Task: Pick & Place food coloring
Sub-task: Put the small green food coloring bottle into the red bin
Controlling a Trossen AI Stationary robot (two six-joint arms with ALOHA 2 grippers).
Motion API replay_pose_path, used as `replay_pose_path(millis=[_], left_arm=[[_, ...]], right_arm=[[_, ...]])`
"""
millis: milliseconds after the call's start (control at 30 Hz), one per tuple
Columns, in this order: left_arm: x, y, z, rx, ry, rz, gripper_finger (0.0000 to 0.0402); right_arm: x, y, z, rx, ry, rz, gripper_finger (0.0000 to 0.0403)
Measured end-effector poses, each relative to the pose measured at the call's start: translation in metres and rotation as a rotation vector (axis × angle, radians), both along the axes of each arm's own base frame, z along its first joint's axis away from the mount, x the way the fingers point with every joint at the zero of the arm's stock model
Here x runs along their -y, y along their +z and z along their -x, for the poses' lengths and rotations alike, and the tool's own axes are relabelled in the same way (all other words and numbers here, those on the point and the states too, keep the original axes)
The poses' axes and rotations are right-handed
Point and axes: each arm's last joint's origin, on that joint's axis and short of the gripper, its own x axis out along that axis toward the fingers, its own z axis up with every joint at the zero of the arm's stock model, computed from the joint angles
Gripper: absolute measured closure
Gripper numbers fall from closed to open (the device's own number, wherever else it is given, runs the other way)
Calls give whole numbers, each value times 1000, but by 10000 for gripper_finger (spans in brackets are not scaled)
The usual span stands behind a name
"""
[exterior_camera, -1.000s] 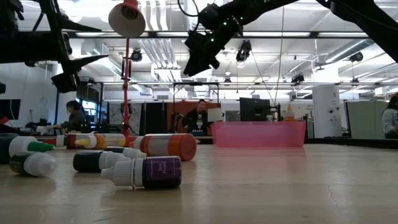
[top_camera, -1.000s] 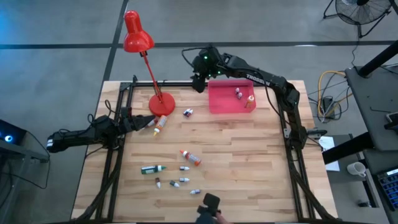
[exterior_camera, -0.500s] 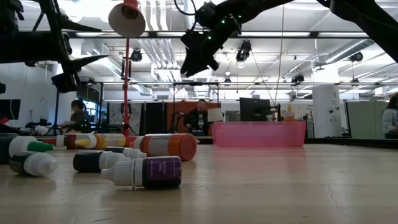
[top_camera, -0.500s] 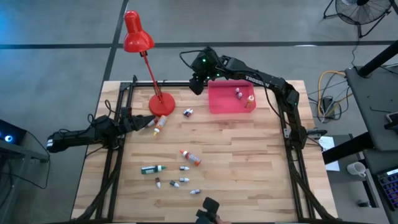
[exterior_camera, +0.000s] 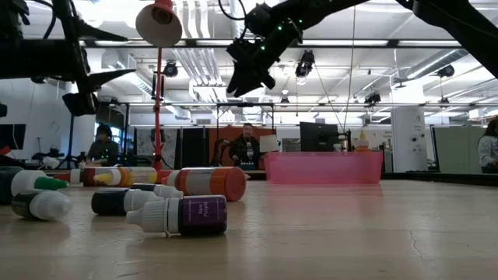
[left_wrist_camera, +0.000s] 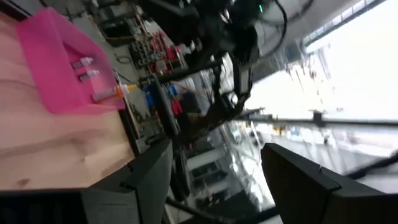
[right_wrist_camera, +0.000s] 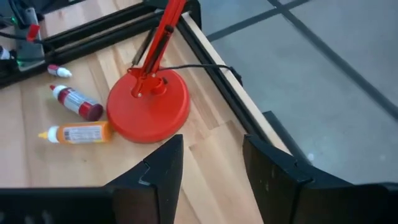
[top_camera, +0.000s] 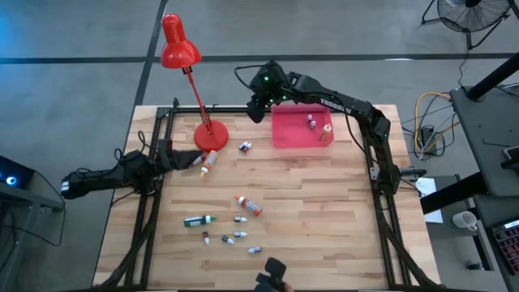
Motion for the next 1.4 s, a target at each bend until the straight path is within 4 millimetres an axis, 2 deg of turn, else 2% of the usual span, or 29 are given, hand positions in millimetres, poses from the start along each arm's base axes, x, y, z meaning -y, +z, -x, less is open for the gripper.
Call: replay_pose_path(millis=[100,200,400,533,633,833,933,1033,1400], left_arm=[[-1,0,0,10,44,34,182],[-3,0,1,6,103,29,182],[-5,0,2,30,191,93,182],[-8,-1,4,30,288,99,182],[-8,-1,4,10,321,63,182],[-9,-1,5,-3,340,42,182],[-9,-1,5,-2,342,45,182],[-10,-1,5,-3,343,48,182],[-10,-4,4,-35,345,43,182]], right_arm=[[1,0,0,-52,99,135,243],[3,4,0,-99,63,257,243],[10,10,-1,-36,-34,242,243],[31,-15,-8,-15,22,172,243],[56,-42,-11,-76,-3,116,243],[92,-75,-17,-188,35,90,243],[95,-100,-18,-224,70,95,243],[94,-113,-18,-264,119,94,243],[90,-137,-19,-326,208,116,253]])
